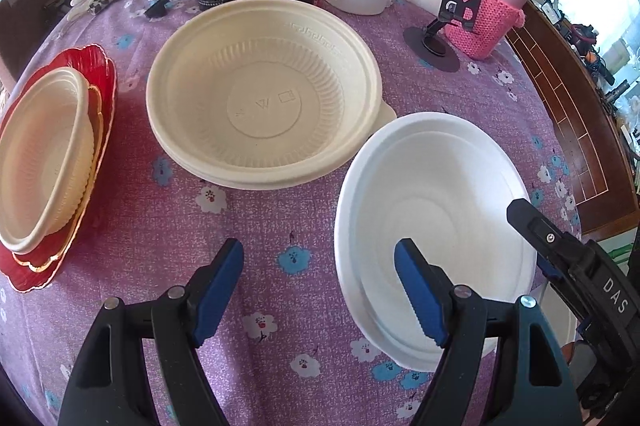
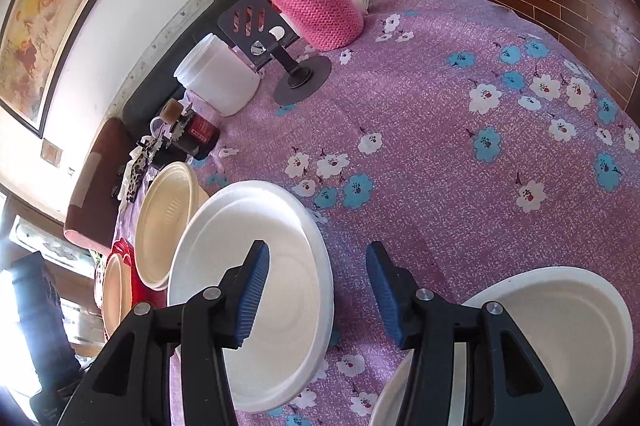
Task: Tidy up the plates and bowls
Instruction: 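Move both grippers toward the rim of the white bowl, then close both grippers on the rim of the white plastic bowl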
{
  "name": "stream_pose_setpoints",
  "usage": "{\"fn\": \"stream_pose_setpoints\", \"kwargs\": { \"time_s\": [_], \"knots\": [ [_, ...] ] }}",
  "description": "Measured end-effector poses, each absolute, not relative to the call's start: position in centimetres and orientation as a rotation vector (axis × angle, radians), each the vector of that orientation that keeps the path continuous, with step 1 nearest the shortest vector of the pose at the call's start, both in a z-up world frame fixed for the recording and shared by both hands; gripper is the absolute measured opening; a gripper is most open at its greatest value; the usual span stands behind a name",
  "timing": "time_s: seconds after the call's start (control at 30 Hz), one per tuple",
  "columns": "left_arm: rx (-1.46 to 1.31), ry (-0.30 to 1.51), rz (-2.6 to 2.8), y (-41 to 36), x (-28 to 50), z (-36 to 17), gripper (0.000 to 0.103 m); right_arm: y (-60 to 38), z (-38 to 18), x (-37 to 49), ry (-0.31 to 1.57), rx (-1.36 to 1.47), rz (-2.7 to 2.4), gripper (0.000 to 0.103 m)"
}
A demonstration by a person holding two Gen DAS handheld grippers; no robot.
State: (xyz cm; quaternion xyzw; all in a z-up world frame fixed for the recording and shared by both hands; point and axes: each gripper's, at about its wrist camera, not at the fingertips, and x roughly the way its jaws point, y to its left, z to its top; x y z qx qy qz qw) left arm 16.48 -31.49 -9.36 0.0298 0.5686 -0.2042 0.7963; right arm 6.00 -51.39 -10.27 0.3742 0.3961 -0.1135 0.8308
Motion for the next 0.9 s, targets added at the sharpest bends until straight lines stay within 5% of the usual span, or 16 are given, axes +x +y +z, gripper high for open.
{"fn": "stream_pose_setpoints", "kwargs": {
  "time_s": [0.2,0.33,0.77,0.9],
  "knots": [
    [0.037,1.219,-0.455,-31.59,16.51,-9.39,0.077,-51.03,-10.38,6.26,0.846,0.777,-0.245,0.054],
    [0.025,1.212,-0.468,-31.59,16.46,-9.28,0.074,-50.83,-10.52,6.33,0.854,0.77,-0.246,0.041],
    [0.003,1.211,-0.528,-31.83,16.27,-9.5,0.011,-50.55,-10.74,6.33,0.856,0.759,-0.25,0.025],
    [0.003,1.195,-0.528,-31.78,16.27,-9.43,0.01,-50.43,-10.68,6.31,0.854,0.74,-0.257,0.012]
  ]
}}
